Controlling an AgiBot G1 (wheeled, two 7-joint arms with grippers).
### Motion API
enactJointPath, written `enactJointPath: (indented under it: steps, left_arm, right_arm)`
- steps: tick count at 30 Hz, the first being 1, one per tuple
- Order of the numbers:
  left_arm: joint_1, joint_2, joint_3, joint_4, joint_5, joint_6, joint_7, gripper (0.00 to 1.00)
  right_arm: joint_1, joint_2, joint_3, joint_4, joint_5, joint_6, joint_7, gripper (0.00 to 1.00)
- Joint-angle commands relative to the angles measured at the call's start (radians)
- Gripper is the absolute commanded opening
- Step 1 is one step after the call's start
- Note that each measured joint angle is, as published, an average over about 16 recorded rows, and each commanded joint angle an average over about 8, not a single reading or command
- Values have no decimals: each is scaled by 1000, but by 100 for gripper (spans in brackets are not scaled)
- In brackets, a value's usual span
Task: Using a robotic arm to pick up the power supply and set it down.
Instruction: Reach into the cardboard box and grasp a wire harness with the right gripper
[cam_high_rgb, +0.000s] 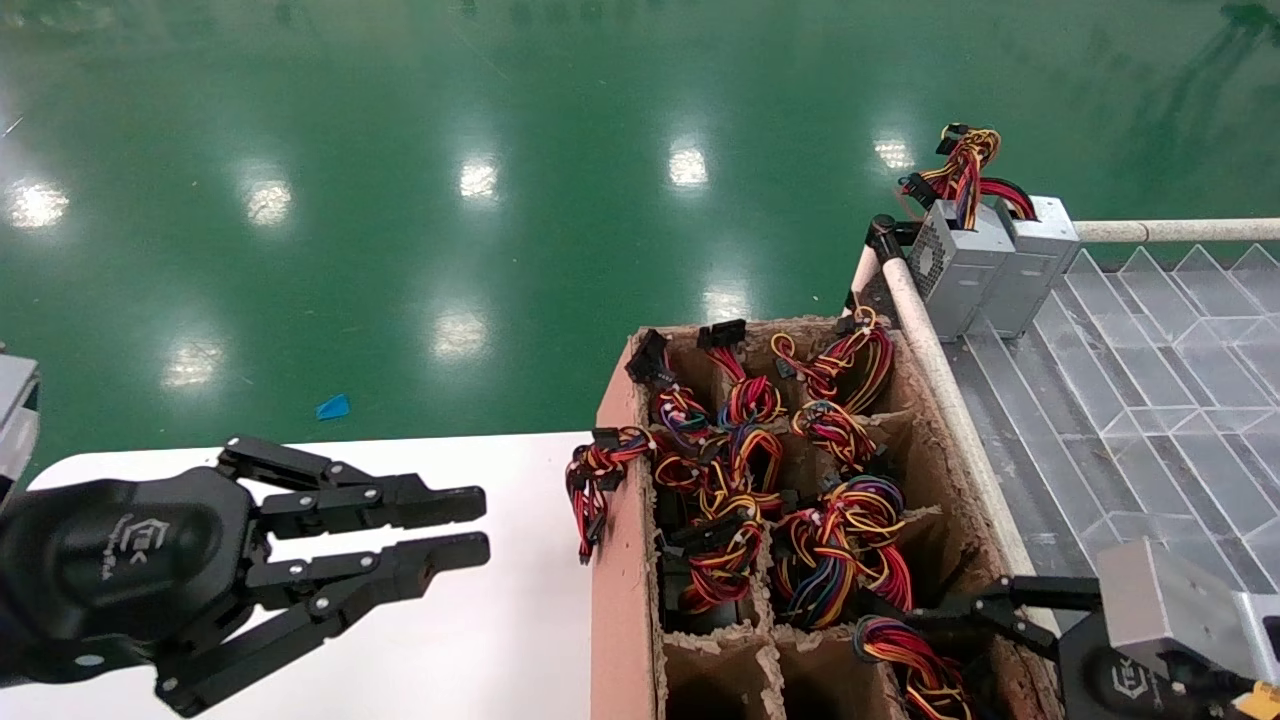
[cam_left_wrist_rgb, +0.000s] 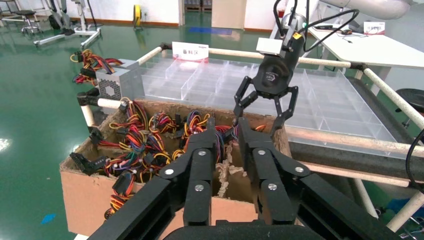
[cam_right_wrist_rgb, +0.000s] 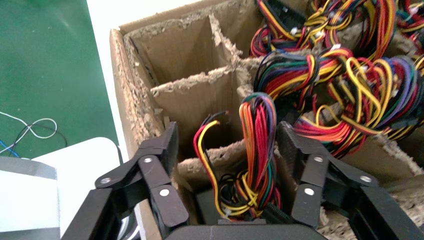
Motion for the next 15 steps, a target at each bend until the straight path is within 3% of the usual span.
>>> enactJointPath:
  steps: [1, 15]
  left_arm:
    - [0, 0, 0, 0, 0, 0, 0, 0]
    - [0, 0, 0, 0, 0, 0, 0, 0]
  right_arm:
    - [-2, 2, -3, 0, -3, 0, 3, 0]
    - [4, 8, -16, 3, -33, -2, 5, 0]
